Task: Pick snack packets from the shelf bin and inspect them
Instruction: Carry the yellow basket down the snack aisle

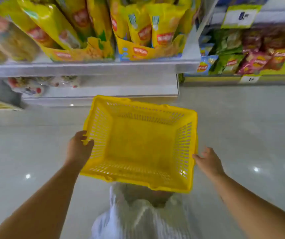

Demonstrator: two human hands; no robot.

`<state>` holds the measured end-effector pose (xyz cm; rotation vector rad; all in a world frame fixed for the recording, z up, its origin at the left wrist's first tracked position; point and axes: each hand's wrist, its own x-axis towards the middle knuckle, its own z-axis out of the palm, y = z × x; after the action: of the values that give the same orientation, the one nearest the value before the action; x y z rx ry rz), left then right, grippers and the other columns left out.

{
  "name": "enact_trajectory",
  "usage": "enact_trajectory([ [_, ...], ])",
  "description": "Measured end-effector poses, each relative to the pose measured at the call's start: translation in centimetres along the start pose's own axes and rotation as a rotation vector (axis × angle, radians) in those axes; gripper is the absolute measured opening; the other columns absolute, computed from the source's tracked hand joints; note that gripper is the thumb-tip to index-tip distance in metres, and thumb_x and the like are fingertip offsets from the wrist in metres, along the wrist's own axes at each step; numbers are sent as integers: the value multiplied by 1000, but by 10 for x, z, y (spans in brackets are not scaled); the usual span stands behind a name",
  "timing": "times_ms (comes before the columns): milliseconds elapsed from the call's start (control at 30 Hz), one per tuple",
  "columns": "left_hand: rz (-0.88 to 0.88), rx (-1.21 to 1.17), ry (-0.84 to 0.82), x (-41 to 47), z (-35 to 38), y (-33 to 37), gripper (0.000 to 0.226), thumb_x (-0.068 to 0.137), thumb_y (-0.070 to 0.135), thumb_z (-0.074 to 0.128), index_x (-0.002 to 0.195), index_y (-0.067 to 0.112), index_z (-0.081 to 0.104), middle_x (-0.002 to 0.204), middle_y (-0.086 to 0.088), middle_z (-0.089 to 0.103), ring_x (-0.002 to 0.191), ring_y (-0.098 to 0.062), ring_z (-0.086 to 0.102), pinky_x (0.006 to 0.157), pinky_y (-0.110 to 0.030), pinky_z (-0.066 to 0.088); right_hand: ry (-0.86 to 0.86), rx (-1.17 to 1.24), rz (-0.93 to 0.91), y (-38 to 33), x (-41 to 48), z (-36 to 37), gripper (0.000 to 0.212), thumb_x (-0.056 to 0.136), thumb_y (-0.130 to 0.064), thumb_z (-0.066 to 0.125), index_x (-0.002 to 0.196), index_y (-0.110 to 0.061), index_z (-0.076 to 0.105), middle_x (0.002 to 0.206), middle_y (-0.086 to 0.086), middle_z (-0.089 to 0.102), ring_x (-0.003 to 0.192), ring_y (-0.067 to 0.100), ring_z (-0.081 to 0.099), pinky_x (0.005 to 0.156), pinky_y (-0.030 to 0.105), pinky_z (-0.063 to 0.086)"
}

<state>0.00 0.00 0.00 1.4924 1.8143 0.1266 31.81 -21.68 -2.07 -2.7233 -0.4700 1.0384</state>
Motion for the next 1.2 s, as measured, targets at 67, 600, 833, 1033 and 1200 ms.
enact_trajectory([
  [67, 2, 106, 34, 19, 15, -14, 59, 86, 7, 68, 140, 1, 44, 131, -31, 50, 120, -45, 48, 100, -46, 38, -14, 26, 36, 8, 16, 19, 59, 86, -20, 70, 133, 6, 44, 128, 27, 58, 121, 40, 53, 95, 39, 39],
  [600, -107, 171, 20, -21, -10, 23, 35, 90, 14, 62, 116, -10, 60, 109, -36, 62, 102, -49, 59, 84, -49, 46, 259, 33, 0, 9, -23, -71, 23, 92, -5, 55, 105, 13, 57, 107, 38, 60, 102, 50, 57, 82, 47, 42],
  [833, 42, 95, 6, -137, -107, 149, 31, 90, 12, 60, 111, -10, 57, 106, -37, 62, 99, -50, 60, 76, -45, 44, 443, 123, 54, 8, -150, -232, 26, 89, -6, 60, 104, 15, 58, 104, 41, 60, 100, 53, 58, 83, 51, 44],
  [1033, 280, 165, -21, -227, -163, 266, 34, 91, 18, 62, 110, -9, 56, 105, -37, 62, 100, -50, 58, 79, -48, 44, 600, 234, 124, 33, -238, -359, 26, 91, -11, 59, 102, 12, 59, 103, 38, 61, 99, 51, 58, 83, 49, 45],
  [1200, 464, 198, -54, -284, -165, 345, 39, 92, 19, 61, 120, -8, 53, 111, -36, 61, 104, -50, 57, 83, -49, 46, 713, 327, 212, 71, -279, -432, 27, 91, -14, 57, 106, 9, 59, 103, 37, 61, 99, 51, 58, 81, 50, 46],
])
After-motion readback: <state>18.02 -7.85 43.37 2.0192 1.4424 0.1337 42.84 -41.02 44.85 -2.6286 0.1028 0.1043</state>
